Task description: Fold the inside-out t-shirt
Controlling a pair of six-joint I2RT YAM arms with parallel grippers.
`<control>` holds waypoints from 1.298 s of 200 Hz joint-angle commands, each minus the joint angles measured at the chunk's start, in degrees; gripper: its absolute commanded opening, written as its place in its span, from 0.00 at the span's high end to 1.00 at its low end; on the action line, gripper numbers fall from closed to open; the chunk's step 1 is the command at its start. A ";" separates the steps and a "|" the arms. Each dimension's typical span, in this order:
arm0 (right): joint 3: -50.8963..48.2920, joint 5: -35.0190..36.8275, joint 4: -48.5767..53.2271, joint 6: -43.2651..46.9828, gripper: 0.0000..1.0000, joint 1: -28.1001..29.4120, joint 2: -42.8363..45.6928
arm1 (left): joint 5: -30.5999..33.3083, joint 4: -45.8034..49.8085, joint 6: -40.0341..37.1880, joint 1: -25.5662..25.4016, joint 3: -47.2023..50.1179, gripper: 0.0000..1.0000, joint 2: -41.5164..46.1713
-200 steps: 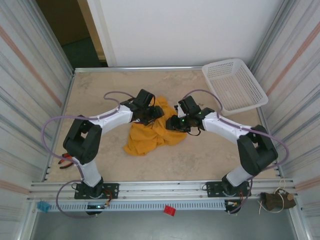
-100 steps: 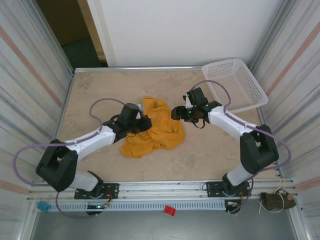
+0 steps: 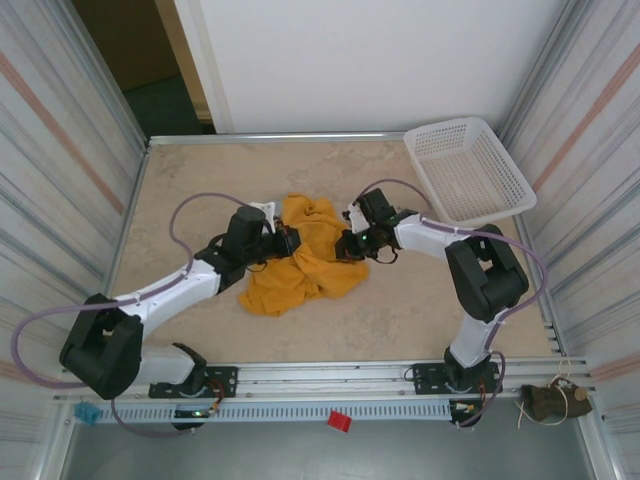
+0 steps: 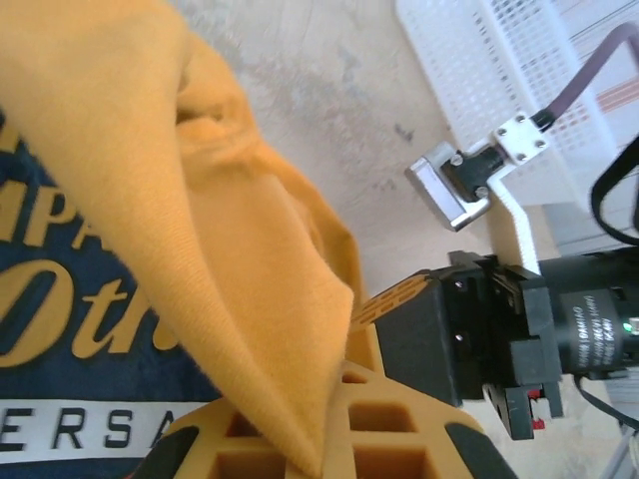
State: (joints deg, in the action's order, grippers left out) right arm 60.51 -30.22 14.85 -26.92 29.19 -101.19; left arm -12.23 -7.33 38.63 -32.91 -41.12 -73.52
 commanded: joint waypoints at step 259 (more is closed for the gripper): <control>4.88 -12.43 -12.77 6.99 1.00 1.63 0.56 | -22.66 -12.61 -2.32 9.83 3.40 1.00 12.11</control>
State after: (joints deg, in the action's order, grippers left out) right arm 63.70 -36.80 3.86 -18.46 32.60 -104.27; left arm -32.62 -14.20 35.20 -25.45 -37.78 -62.15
